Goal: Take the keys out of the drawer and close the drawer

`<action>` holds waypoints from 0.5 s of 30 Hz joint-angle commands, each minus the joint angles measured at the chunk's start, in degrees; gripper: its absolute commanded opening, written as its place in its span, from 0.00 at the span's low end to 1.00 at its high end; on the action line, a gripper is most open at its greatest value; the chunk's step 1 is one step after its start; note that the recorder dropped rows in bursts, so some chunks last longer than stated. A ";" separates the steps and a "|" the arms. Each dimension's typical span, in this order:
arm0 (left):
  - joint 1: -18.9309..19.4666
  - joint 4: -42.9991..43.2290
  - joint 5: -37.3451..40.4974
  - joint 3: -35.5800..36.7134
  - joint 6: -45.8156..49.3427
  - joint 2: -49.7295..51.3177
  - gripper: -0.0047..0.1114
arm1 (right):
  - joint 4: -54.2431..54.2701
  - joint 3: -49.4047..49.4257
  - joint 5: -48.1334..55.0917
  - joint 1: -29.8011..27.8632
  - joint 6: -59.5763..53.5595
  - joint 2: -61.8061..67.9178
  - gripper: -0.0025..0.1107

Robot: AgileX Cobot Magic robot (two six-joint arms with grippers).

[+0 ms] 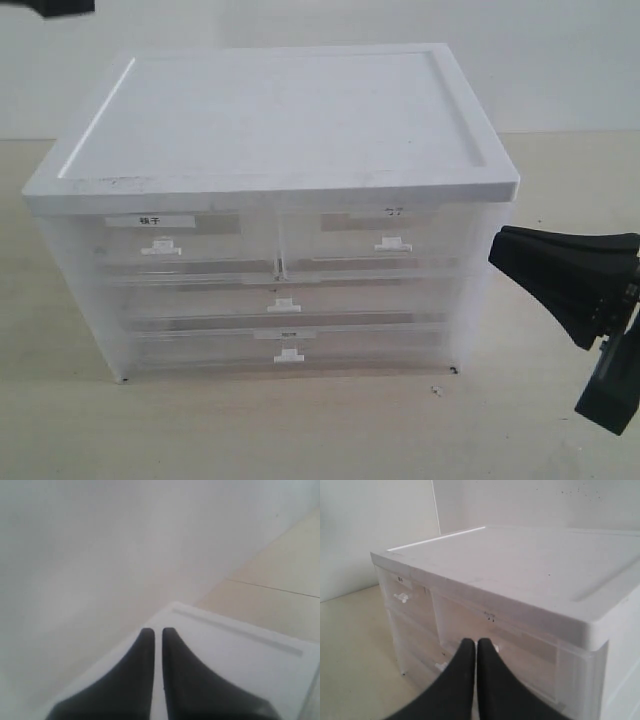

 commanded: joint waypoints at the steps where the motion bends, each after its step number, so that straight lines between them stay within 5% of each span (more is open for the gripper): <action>1: -0.10 1.68 2.40 -2.47 10.93 -0.37 0.08 | -0.40 -0.24 -0.10 0.21 -0.15 0.05 0.02; 6: 0.04 1.68 2.21 -2.47 16.62 -0.95 0.08 | -0.40 -0.24 -0.10 0.21 -0.15 0.05 0.02; 12: 0.04 1.68 -21.25 3.19 21.66 0.54 0.08 | -0.40 -0.24 -0.12 0.21 -0.50 0.05 0.02; 14: 0.04 1.68 -24.47 6.82 26.04 0.79 0.14 | -0.40 -0.24 -0.12 0.21 -0.50 0.05 0.02; 15: 0.04 1.68 -22.73 11.58 28.42 0.79 0.26 | -0.44 -0.24 -0.01 0.21 -0.48 0.05 0.02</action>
